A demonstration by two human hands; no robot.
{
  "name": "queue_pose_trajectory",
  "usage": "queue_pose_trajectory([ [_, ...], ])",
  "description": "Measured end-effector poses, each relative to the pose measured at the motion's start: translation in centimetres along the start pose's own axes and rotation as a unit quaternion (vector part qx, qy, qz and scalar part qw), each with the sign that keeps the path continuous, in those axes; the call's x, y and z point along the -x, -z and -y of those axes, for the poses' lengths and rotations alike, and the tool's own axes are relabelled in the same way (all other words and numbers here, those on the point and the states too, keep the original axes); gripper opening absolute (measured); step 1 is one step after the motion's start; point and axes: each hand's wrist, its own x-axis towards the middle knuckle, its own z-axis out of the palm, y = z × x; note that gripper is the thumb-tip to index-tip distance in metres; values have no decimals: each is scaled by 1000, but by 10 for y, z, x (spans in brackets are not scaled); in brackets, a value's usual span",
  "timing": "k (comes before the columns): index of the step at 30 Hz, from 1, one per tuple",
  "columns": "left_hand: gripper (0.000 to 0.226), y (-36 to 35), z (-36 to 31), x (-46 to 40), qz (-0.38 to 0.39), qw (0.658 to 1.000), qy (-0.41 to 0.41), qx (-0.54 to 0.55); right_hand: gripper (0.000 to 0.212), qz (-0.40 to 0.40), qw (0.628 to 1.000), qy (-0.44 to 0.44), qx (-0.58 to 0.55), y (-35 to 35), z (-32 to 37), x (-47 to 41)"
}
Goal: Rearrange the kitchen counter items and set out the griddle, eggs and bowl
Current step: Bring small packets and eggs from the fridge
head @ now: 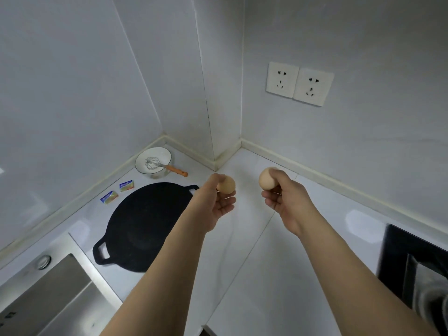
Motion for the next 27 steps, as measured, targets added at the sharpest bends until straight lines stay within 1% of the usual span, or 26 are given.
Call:
queue_pose_trajectory([
  [3, 29, 8, -5, -22, -6, 1000, 3, -3, 27, -4, 1000, -15, 22, -12, -8, -25],
  [7, 32, 16, -19, -48, -18, 999, -5, -43, 30, -2, 998, -34, 61, -26, -18, -58],
  [10, 27, 21, -46, -65, -13, 993, -60, -98, 28, 6, 996, -38, 84, -39, -20, -79],
  [12, 26, 27, -67, -76, -14, 983, -104, -151, 25, 19, 994, -35, 97, -52, -19, -92],
  [14, 29, 36, -86, -85, -18, 969, -133, -206, 26, 42, 992, -33, 116, -69, -17, -106],
  [16, 32, 48, -100, -97, -28, 955, -140, -260, 26, 64, 986, -31, 149, -87, -18, -120],
  [18, 36, 56, -109, -109, -30, 936, -129, -325, 27, 75, 979, -27, 190, -96, -21, -132],
  [22, 27, 65, -125, -137, -21, 899, -89, -427, 25, 79, 967, -25, 242, -107, -33, -155],
  [24, 29, 66, -129, -153, -4, 886, -68, -459, 25, 81, 957, -21, 276, -111, -40, -165],
  [25, 30, 67, -131, -163, 3, 874, -64, -482, 25, 81, 952, -19, 294, -114, -44, -171],
  [27, 30, 69, -130, -184, 10, 830, -75, -553, 23, 72, 939, -18, 337, -120, -54, -183],
])
